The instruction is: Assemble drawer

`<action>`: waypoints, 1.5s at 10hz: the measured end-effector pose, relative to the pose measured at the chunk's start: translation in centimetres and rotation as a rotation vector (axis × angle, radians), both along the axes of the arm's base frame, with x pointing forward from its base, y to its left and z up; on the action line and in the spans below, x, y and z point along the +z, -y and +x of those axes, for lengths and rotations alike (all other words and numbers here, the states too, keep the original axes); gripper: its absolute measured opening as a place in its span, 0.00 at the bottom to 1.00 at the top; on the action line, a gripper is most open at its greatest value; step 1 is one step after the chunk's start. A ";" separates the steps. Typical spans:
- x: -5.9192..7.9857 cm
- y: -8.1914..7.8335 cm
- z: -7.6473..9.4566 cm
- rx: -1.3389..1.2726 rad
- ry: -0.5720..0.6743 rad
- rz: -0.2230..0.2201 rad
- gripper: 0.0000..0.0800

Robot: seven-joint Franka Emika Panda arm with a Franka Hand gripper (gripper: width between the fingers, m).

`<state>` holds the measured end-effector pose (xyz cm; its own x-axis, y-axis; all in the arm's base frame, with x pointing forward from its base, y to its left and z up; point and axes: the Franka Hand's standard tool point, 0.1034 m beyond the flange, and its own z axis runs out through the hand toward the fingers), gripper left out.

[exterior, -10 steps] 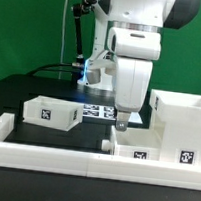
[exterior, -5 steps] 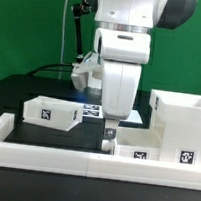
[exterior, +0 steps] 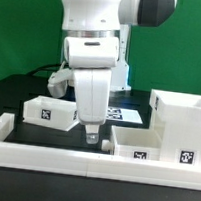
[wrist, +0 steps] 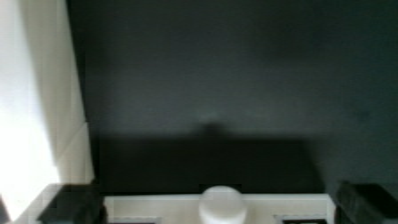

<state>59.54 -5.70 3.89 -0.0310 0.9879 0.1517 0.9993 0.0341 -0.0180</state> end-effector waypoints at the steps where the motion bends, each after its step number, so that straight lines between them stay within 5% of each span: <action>1: -0.5 0.0 -0.2 0.010 -0.008 0.020 0.81; 2: -1.0 0.1 -0.4 0.017 -0.008 0.063 0.81; 5: -1.9 -2.4 -0.8 0.005 -0.019 0.083 0.81; 10: -2.7 -3.0 -1.4 -0.037 -0.014 0.080 0.81; 15: -2.4 -5.6 -0.8 0.009 0.035 0.080 0.81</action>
Offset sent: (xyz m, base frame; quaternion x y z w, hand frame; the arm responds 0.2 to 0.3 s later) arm -0.0008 0.0317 -0.0023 -0.0042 0.0158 0.0009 0.9999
